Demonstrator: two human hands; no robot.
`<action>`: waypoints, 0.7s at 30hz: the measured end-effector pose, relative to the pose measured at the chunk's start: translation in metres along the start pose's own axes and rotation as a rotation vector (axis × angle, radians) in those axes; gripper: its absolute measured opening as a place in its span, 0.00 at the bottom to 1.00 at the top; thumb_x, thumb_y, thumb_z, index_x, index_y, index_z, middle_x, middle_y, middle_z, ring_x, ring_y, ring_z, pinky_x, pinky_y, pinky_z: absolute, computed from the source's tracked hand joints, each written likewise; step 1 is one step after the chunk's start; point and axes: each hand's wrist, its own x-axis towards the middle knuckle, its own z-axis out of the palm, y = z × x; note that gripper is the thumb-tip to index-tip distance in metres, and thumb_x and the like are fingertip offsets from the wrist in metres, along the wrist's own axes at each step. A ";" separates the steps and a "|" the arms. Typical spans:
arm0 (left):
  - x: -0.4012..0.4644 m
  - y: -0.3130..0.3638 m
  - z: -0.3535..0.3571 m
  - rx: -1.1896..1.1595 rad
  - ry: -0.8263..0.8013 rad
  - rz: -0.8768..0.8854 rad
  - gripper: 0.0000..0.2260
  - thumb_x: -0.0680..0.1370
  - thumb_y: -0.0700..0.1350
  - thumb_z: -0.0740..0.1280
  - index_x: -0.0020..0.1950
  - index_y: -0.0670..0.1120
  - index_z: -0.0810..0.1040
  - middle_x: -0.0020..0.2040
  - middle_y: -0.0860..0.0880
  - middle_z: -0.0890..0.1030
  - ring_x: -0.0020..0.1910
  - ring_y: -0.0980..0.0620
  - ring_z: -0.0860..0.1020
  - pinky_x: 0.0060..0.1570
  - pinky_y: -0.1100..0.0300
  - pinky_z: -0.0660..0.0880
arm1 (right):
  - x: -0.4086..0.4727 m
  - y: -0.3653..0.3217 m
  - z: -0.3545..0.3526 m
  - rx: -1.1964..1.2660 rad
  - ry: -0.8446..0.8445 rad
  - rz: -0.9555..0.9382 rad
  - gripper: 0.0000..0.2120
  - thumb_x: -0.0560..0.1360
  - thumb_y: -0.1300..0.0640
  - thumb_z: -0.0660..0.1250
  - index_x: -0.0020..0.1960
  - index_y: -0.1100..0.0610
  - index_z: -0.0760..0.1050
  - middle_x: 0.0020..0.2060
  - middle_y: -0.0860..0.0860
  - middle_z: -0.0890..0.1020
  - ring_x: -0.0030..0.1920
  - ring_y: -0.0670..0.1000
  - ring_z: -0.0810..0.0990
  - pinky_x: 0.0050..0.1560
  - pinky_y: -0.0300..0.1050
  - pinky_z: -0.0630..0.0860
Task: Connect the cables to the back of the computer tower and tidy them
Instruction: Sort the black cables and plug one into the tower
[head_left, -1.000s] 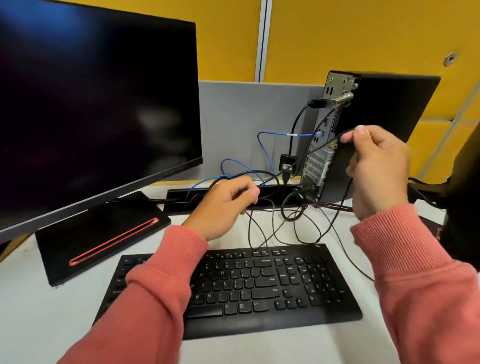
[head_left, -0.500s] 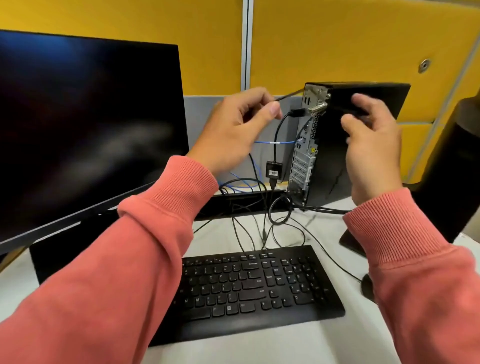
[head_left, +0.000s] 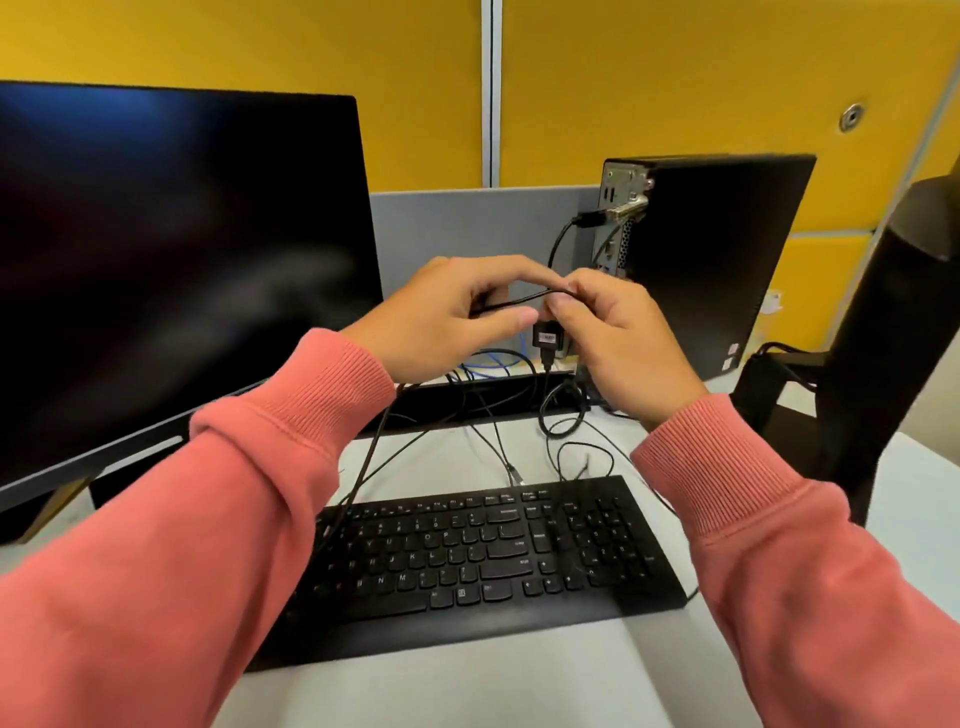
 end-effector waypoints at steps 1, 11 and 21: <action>-0.004 -0.007 0.002 0.008 0.025 -0.050 0.11 0.83 0.48 0.67 0.65 0.55 0.80 0.34 0.48 0.70 0.32 0.57 0.66 0.35 0.63 0.65 | 0.002 0.000 0.000 0.016 0.040 0.035 0.09 0.80 0.58 0.64 0.43 0.59 0.78 0.30 0.45 0.73 0.30 0.41 0.69 0.35 0.41 0.67; -0.044 -0.071 0.021 -0.142 0.140 -0.373 0.11 0.85 0.46 0.61 0.51 0.49 0.83 0.30 0.52 0.73 0.32 0.53 0.74 0.41 0.58 0.74 | 0.026 -0.019 -0.047 0.458 0.603 0.117 0.13 0.78 0.53 0.70 0.35 0.51 0.79 0.36 0.47 0.80 0.30 0.39 0.70 0.37 0.35 0.68; -0.039 -0.072 0.019 -0.424 0.385 -0.684 0.12 0.86 0.45 0.58 0.52 0.45 0.80 0.28 0.53 0.66 0.26 0.54 0.64 0.27 0.60 0.66 | 0.031 0.015 -0.018 0.120 0.633 0.081 0.11 0.79 0.54 0.68 0.41 0.59 0.79 0.32 0.47 0.75 0.33 0.40 0.69 0.35 0.35 0.68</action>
